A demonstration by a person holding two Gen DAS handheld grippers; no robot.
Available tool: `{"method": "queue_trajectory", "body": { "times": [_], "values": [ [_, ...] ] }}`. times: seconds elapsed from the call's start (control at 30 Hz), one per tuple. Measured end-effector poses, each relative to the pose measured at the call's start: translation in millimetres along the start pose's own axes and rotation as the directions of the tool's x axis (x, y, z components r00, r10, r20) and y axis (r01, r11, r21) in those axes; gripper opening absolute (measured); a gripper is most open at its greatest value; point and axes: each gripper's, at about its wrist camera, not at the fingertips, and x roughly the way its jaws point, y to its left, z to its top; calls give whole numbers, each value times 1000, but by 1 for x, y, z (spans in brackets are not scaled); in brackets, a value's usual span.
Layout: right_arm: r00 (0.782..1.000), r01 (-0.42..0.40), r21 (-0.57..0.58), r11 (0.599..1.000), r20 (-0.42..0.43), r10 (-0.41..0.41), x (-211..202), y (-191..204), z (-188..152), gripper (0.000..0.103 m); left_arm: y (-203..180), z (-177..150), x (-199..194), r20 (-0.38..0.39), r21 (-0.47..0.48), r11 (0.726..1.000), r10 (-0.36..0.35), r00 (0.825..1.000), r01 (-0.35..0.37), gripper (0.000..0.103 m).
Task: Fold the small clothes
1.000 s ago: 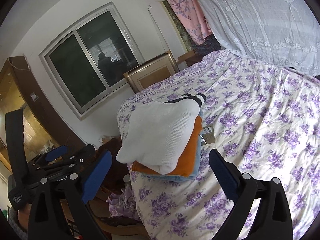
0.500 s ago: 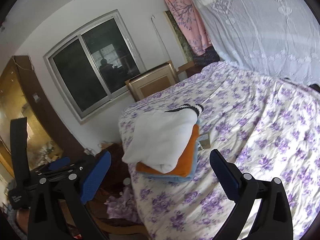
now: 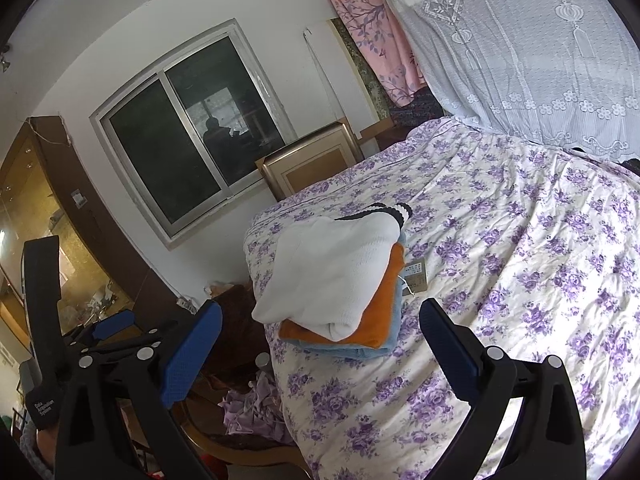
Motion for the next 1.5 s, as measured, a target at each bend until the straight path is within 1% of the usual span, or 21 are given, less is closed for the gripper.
{"method": "queue_trajectory", "body": {
  "times": [0.1,0.4,1.07,1.23,1.3,1.4,1.5],
  "values": [
    [1000,8,6,1000,-2,-8,0,0,-1,100,-3,1,-1,-10,12,1000,6,1000,-6,98],
    [1000,-1,15,1000,-9,2,-1,0,-3,100,-5,-1,-1,-17,20,1000,8,1000,-8,98],
    [1000,-1,22,1000,-12,1,-2,0,-5,100,-9,-4,5,-39,29,999,-11,999,12,98],
    [1000,1,30,1000,-10,-1,-1,-1,-6,100,-12,-6,0,12,33,999,1,1000,-2,98],
    [1000,2,37,999,-9,-2,0,-1,-7,100,-13,-4,0,6,37,999,-15,1000,14,98],
    [1000,5,44,999,-6,-5,1,-2,-6,100,-17,-3,0,8,55,998,6,1000,-6,98],
    [1000,6,44,999,-3,-6,3,0,-7,100,-18,-2,0,-3,59,998,-16,1000,16,98]
  ]
}}
